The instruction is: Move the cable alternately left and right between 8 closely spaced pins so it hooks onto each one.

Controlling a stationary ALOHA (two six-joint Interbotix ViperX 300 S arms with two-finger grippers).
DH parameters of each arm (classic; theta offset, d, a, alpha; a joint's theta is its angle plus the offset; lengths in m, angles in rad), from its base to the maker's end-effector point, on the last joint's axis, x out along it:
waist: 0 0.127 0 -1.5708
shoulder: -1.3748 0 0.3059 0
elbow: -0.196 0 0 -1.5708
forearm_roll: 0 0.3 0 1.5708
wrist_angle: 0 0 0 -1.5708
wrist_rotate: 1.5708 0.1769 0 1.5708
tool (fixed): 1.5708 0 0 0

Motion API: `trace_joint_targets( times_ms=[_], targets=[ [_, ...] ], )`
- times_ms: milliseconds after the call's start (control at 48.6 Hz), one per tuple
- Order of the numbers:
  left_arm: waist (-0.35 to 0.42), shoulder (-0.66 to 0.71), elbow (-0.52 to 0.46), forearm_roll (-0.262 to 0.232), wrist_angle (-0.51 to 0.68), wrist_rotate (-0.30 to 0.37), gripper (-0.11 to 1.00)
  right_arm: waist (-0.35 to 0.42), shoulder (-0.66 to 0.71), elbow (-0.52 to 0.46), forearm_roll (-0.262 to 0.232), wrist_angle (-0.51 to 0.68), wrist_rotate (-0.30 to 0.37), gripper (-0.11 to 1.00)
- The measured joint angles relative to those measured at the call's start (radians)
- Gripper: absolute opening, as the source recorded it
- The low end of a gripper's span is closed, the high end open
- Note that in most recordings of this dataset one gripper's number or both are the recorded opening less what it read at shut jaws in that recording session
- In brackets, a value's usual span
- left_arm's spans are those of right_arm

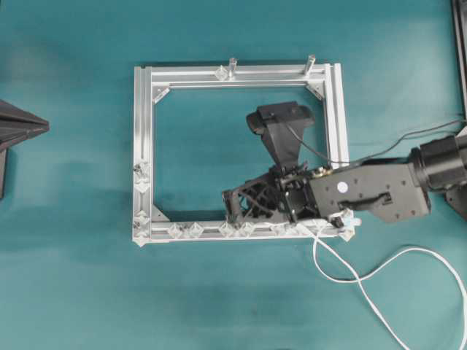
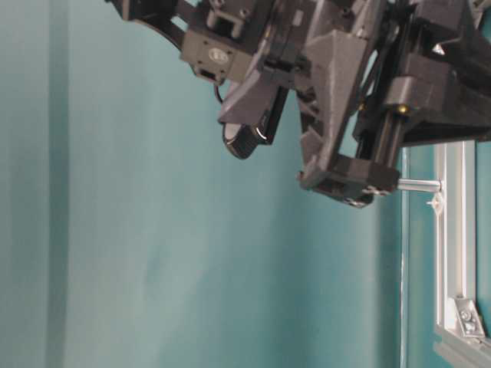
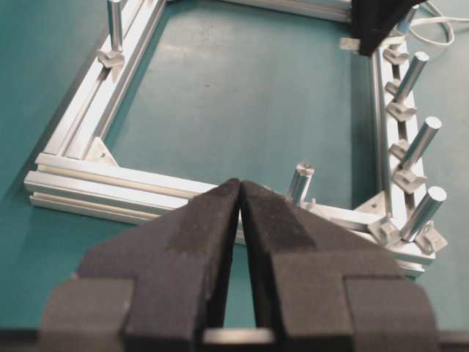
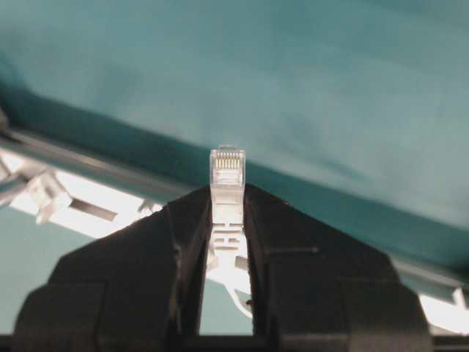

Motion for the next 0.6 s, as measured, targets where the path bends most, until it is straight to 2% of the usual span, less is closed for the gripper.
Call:
trace_joint_targets(
  times_ms=[597],
  targets=[
    [0.002,0.0,0.0,0.0,0.0,0.0,0.12,0.08,0.002,-0.008,0.017,0.054,0.086,0.15]
  ],
)
